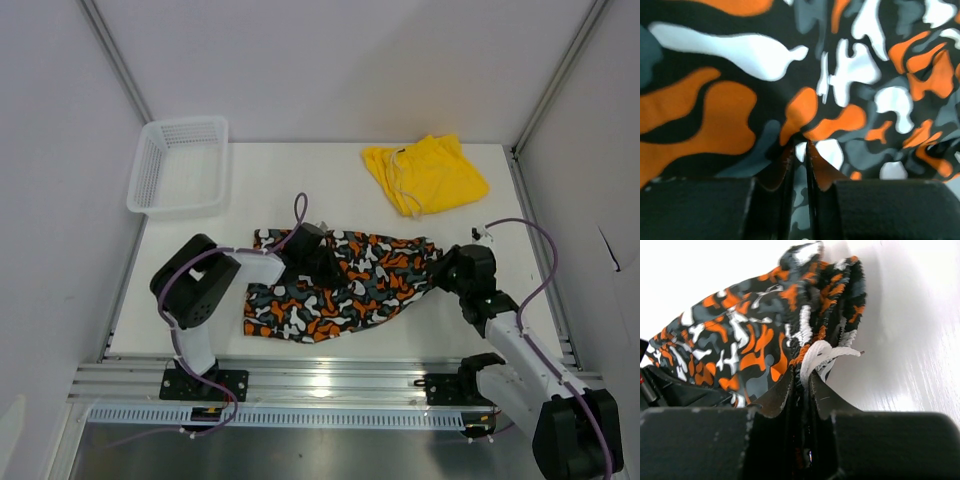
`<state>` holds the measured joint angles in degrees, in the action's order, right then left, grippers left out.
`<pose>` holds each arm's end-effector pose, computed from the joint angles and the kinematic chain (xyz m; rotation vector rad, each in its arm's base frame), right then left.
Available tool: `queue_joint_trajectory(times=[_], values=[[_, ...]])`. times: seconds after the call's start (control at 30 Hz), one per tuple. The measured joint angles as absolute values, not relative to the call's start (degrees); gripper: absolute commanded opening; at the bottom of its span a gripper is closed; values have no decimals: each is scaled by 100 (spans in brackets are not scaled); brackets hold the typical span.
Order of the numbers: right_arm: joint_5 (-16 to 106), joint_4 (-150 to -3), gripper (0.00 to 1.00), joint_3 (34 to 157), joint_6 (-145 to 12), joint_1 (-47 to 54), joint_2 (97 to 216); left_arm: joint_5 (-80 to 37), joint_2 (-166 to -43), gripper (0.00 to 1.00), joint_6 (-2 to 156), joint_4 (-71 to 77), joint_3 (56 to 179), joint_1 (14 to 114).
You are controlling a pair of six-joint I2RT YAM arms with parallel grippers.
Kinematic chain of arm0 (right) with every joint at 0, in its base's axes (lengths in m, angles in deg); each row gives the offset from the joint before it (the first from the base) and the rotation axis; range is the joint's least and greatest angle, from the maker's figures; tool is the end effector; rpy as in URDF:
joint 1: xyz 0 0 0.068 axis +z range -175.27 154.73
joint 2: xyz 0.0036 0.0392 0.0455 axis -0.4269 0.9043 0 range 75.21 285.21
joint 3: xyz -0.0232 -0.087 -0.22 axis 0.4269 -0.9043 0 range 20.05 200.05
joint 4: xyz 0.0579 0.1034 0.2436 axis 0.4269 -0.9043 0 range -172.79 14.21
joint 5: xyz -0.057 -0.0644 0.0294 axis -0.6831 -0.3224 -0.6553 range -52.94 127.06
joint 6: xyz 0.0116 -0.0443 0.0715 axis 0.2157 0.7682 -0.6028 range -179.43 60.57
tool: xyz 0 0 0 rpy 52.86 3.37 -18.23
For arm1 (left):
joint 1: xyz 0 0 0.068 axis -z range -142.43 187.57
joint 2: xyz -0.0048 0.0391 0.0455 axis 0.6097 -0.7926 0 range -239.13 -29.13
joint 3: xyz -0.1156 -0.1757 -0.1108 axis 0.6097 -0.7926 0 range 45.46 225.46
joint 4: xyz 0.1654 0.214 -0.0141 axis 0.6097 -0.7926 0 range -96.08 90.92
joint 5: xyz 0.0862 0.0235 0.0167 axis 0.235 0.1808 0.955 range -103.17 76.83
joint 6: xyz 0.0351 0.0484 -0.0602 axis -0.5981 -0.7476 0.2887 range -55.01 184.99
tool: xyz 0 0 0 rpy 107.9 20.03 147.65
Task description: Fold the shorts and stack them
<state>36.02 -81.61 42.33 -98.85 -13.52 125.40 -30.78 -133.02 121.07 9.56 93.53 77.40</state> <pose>0.2464 0.0498 0.1393 0.5366 2.1352 0.4902 0.2667 -0.2518 0.0508 -0.2163 2.6604 -1.0523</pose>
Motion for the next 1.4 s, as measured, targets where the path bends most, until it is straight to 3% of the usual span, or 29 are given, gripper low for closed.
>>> queue_joint_trajectory(times=[0.27, 0.8, 1.4], values=[[3008, -8349, 0, 4907, -9472, -620, 12800, -2938, -13731, 17, 12172, 1087, 9876, 7937], [1515, -8122, 0, 7416, -7811, 2805, 14759, -2461, -13792, 18, 12273, 1065, 10033, 8171], [630, -8050, 0, 7685, -7656, 3203, 15152, -2227, -13812, 19, 12505, 1157, 10033, 8180]])
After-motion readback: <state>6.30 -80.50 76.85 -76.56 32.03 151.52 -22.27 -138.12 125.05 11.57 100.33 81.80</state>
